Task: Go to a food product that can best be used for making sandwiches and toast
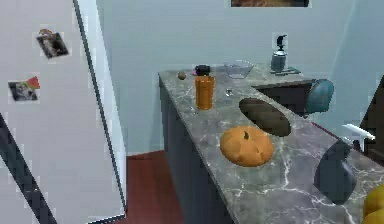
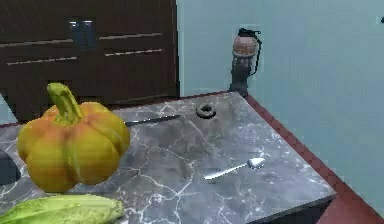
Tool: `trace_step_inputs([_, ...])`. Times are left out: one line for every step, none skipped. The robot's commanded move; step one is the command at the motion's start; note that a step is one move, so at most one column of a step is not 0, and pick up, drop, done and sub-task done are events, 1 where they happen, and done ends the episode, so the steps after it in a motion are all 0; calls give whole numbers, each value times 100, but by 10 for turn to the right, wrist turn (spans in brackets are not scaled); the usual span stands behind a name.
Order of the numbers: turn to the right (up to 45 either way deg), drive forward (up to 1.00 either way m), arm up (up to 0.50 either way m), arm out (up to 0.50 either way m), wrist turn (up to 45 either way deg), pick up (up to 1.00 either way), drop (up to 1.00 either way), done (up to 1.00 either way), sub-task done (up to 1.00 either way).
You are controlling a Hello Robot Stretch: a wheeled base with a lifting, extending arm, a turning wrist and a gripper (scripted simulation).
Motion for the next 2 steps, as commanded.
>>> trace_step_inputs([180,0,0,0,0,0,0,0,0])
trace_step_inputs([0,0,0,0,0,0,0,100,0])
